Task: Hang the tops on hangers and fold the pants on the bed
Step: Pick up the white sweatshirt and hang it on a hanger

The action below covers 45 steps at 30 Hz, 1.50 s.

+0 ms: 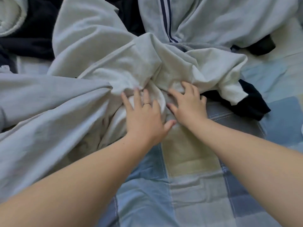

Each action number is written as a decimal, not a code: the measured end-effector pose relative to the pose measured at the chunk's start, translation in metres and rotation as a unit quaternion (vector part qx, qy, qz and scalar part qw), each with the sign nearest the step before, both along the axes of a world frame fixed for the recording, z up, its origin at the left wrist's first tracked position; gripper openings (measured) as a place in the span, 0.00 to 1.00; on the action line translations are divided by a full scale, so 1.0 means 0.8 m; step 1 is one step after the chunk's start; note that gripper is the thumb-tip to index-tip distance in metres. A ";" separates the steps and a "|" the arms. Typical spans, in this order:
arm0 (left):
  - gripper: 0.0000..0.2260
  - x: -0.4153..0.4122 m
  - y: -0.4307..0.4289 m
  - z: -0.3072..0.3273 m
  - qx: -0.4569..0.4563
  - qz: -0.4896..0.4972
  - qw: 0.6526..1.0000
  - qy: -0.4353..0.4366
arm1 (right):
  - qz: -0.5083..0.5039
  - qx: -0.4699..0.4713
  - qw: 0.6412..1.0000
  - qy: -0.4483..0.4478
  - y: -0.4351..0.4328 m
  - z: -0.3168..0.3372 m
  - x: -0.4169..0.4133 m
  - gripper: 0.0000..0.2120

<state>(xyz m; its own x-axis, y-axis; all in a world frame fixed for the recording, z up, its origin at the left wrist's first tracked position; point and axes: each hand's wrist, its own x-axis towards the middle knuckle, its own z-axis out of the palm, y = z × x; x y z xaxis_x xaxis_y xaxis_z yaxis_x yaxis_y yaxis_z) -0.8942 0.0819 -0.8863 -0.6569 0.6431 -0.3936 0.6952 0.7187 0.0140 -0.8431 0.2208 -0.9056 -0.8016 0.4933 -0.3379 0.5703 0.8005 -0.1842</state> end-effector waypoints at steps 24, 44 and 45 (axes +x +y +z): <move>0.10 0.052 -0.137 0.301 0.333 0.472 0.631 -0.518 | -0.005 -0.331 0.942 0.051 -0.089 0.247 0.089 0.17; 0.12 0.110 -0.130 0.693 0.501 0.230 0.799 -0.240 | 0.025 -0.275 0.914 0.298 -0.077 0.767 0.220 0.19; 0.12 0.112 -0.128 0.705 0.507 0.207 0.803 -0.236 | 0.014 -0.286 0.904 0.316 -0.078 0.785 0.219 0.20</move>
<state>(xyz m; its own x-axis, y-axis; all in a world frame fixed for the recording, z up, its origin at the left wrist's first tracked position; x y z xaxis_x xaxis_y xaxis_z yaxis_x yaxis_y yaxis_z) -0.8045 -0.0202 -0.3223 -0.8286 0.5550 -0.0731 0.1449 0.3387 0.9297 -0.6678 0.1585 -0.2774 -0.9334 0.3588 -0.0008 0.1864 0.4830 -0.8556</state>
